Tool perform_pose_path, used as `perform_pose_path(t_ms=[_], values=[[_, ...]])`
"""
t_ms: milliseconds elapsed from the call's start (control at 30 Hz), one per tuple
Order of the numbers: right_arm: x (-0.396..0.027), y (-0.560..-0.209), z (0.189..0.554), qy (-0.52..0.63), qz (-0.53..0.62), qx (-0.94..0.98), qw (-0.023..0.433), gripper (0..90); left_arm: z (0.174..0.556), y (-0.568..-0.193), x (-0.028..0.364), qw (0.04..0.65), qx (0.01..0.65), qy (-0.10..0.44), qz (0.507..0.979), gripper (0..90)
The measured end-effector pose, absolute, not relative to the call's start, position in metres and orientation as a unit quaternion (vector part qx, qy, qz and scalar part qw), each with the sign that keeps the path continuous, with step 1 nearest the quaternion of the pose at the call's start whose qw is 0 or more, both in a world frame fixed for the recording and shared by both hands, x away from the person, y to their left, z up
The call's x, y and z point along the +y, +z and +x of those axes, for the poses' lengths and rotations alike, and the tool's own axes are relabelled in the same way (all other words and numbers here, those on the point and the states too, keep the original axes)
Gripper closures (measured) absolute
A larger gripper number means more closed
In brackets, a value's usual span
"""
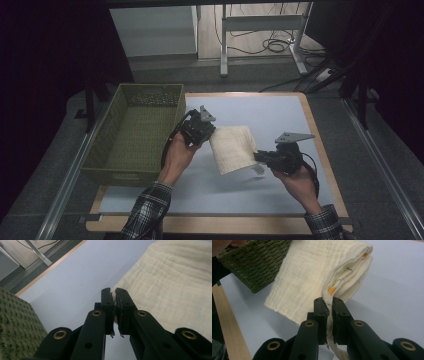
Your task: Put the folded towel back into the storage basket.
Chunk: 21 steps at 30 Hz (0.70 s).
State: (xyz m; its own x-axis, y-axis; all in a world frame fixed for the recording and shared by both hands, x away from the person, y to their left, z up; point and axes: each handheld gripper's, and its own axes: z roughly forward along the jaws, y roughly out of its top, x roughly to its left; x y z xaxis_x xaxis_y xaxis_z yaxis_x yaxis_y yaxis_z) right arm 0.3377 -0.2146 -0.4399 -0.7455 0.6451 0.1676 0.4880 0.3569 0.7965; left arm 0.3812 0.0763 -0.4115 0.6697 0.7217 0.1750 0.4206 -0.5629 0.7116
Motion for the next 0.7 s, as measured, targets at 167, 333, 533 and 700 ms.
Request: perform_pose_path(t_ms=[167, 333, 533, 700], values=[[-0.207, -0.435, 0.341, 0.449, 0.341, 0.821, 0.086, 82.8, 0.379, -0.407, 0.085, 0.328, 0.342, 0.233, 0.849, 85.4], [-0.197, -0.432, 0.344, 0.449, 0.335, 0.824, 0.087, 82.8, 0.377, -0.405, 0.095, 0.329, 0.351, 0.235, 0.845, 85.4], [-0.185, -0.429, 0.348, 0.449, 0.326, 0.828, 0.080, 82.8, 0.375, -0.404, 0.108, 0.331, 0.359, 0.238, 0.840, 85.5], [-0.175, -0.425, 0.350, 0.449, 0.320, 0.830, 0.078, 82.8, 0.372, -0.401, 0.120, 0.331, 0.367, 0.240, 0.835, 85.5]])
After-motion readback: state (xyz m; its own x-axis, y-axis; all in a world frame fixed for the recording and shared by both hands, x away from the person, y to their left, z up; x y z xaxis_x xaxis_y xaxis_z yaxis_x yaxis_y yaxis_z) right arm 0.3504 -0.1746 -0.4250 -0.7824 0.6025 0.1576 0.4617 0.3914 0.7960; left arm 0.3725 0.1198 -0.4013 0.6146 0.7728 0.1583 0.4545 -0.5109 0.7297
